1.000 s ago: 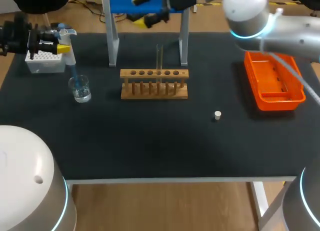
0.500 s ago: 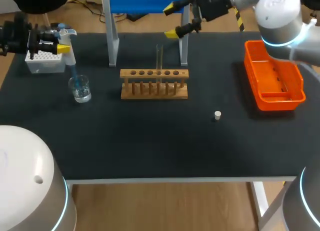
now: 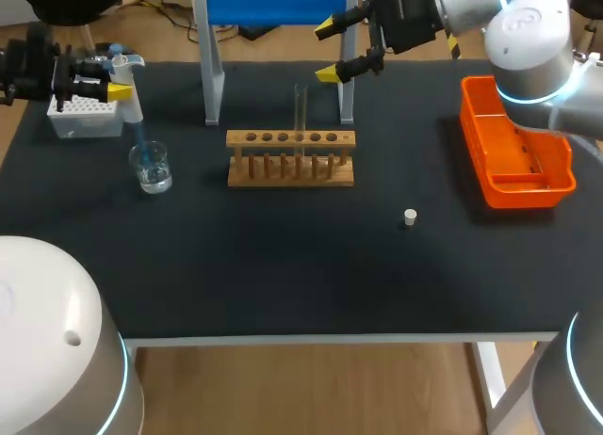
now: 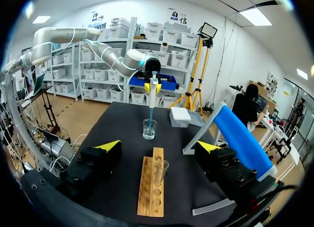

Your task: Invert the test tube, pick up the pipette, mount the tip to pipette, aspirate from beaker and dispense into the tube, eject the tip, return the pipette, and cap with the stopper.

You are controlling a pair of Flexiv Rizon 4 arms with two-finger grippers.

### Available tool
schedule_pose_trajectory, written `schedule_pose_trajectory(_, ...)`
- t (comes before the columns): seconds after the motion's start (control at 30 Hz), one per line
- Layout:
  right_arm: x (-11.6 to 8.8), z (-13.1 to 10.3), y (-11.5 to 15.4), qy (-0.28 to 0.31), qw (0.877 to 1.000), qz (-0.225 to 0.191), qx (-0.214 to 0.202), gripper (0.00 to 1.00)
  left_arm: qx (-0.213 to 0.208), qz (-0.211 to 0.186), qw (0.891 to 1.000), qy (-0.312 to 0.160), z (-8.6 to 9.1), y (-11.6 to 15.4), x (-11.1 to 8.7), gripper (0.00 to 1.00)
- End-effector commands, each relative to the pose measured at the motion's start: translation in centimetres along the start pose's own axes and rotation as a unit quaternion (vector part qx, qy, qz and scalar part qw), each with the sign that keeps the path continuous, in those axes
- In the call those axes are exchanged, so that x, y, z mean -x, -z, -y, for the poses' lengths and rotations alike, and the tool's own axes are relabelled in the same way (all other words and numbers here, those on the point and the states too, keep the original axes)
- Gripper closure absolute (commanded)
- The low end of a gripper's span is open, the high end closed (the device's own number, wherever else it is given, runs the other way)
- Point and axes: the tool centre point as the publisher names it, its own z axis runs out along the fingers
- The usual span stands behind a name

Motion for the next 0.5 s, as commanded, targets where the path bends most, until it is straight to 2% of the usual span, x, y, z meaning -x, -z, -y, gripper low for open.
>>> schedule_pose_trajectory(0.03,-0.04,0.02,0.10,0.000,1.000,0.000,0.000,0.00,0.000,0.000,1.000,0.000,0.05,0.04,0.02,1.00)
schedule_pose_trajectory(0.5,0.19,0.52,-0.14,0.001,1.000,-0.001,-0.004,0.00,0.000,0.000,1.000,0.000,0.05,0.04,0.02,1.00)
